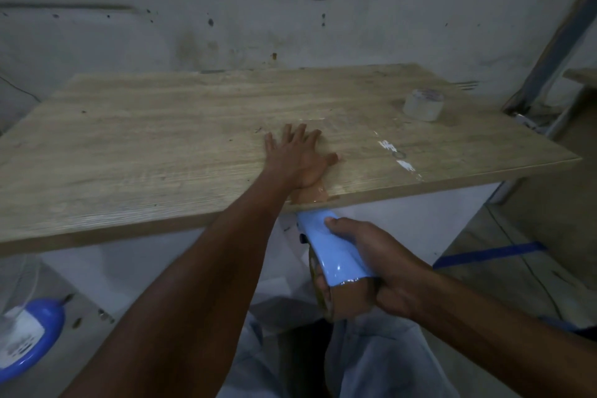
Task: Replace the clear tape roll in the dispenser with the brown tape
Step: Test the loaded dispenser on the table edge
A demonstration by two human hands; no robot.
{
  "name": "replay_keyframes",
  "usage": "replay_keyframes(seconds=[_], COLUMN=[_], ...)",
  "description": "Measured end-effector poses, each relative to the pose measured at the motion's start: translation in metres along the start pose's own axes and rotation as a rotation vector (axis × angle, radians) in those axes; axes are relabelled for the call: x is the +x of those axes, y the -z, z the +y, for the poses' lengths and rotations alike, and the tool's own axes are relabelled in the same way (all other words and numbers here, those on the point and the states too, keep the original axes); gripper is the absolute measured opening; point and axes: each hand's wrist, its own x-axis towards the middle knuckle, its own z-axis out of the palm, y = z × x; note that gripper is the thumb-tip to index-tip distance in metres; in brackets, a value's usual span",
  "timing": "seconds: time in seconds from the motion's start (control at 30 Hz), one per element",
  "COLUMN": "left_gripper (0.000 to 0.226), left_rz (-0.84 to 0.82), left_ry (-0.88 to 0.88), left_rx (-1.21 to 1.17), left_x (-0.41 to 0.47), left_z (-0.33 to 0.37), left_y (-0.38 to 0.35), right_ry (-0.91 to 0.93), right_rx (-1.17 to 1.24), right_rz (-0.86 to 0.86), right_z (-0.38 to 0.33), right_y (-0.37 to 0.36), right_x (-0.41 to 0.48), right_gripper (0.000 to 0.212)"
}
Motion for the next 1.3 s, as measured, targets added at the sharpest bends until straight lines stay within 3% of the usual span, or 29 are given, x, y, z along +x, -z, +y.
replay_keyframes(seconds=[0.13, 0.4, 0.5, 0.6, 0.83, 1.03, 1.17, 1.3], left_gripper=[0.081, 0.063, 0.063, 0.064, 0.066, 0.063, 0.065, 0.064], left_rz=[0.033, 0.223, 0.235, 0.256, 0.254, 0.283, 0.283, 0.288], left_ry=[0.039, 0.08, 0.108, 0.111, 0.154, 0.159, 0.165, 0.162], left_rx=[-0.012, 0.021, 0.011, 0.023, -0.022, -0.027, -0.023, -0.013], left_x=[0.007, 0.019, 0.021, 0.025, 0.048, 0.062, 0.067, 0.068], left_z=[-0.004, -0.035, -0.041, -0.055, -0.11, -0.12, -0.123, -0.123], left_y=[-0.001, 0.007, 0.008, 0.013, 0.023, 0.021, 0.021, 0.02], right_ry=[0.019, 0.329, 0.475, 0.681, 0.99, 1.031, 1.002, 1.097], right_rx=[-0.017, -0.147, -0.387, -0.74, -1.363, -1.46, -1.47, -1.53], right_rz=[-0.137, -0.14, -0.004, 0.268, 0.632, 0.728, 0.771, 0.859], right_z=[-0.02, -0.09, -0.111, -0.131, -0.17, -0.181, -0.183, -0.17], right_y=[0.001, -0.008, -0.01, -0.008, -0.012, -0.009, -0.01, -0.006], right_x=[-0.019, -0.031, -0.003, 0.037, 0.129, 0.187, 0.203, 0.219], right_gripper=[0.035, 0.016, 0.02, 0.035, 0.038, 0.024, 0.034, 0.035])
